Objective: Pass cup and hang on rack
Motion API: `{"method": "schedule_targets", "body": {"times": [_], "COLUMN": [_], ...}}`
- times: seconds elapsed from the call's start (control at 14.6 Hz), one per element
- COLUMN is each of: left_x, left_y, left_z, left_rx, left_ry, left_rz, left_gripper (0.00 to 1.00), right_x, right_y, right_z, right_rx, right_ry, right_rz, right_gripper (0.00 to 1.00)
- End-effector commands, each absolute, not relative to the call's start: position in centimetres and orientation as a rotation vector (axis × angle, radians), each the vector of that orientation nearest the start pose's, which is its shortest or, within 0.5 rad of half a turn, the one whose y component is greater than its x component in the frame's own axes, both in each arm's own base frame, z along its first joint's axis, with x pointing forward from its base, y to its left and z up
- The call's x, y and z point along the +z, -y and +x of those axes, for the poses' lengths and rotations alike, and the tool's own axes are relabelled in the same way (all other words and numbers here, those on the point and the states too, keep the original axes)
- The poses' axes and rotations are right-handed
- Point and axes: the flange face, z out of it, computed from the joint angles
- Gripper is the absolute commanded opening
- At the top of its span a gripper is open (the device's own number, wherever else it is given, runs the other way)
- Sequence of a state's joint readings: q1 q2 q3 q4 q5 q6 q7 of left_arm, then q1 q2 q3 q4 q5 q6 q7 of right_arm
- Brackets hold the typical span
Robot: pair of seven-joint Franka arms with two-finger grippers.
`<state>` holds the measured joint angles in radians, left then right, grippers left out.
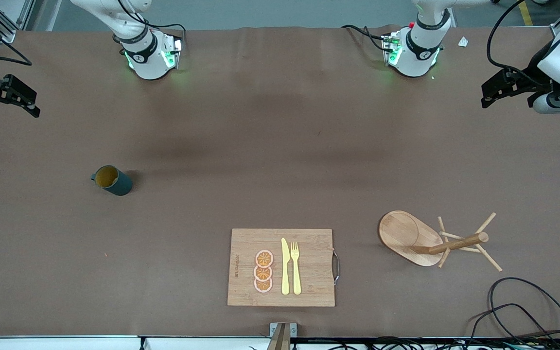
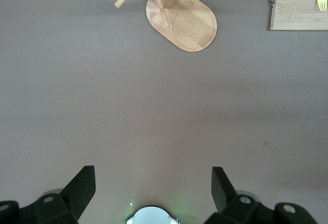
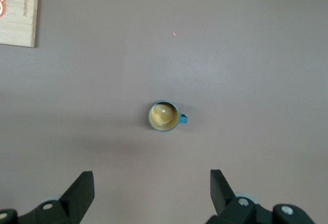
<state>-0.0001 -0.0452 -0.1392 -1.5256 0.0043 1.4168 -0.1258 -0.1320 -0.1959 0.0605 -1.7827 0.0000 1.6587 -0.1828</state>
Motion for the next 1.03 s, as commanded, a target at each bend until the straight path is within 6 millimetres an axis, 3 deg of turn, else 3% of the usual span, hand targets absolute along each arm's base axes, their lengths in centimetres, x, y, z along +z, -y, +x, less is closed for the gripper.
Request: {"method": "schedule_targets", "body": {"times": [0.0, 0.48, 0.96], "left_x": [65.8, 67.2, 67.0], "left_y": [8.3, 7.4, 7.6], "left_z": [52.0, 51.7, 51.1], "left_rx": [0.108, 0.093, 0.14], "left_ry": [-0.035, -0.029, -0.016], "left_rz": [-3.112, -3.119, -3.102], "left_gripper": [1.0, 1.0, 1.0], "right_x": [63.7, 63.7, 63.4], "right_y": [3.1, 3.2, 3.1], "right_z": [50.0, 50.0, 49.8], "right_rx": [-0.096, -0.095, -0.067], "right_ry": [0.191, 0.189, 0.169], "right_rz": [-3.141, -3.141, -3.14], "right_gripper": [1.0, 1.0, 1.0]}}
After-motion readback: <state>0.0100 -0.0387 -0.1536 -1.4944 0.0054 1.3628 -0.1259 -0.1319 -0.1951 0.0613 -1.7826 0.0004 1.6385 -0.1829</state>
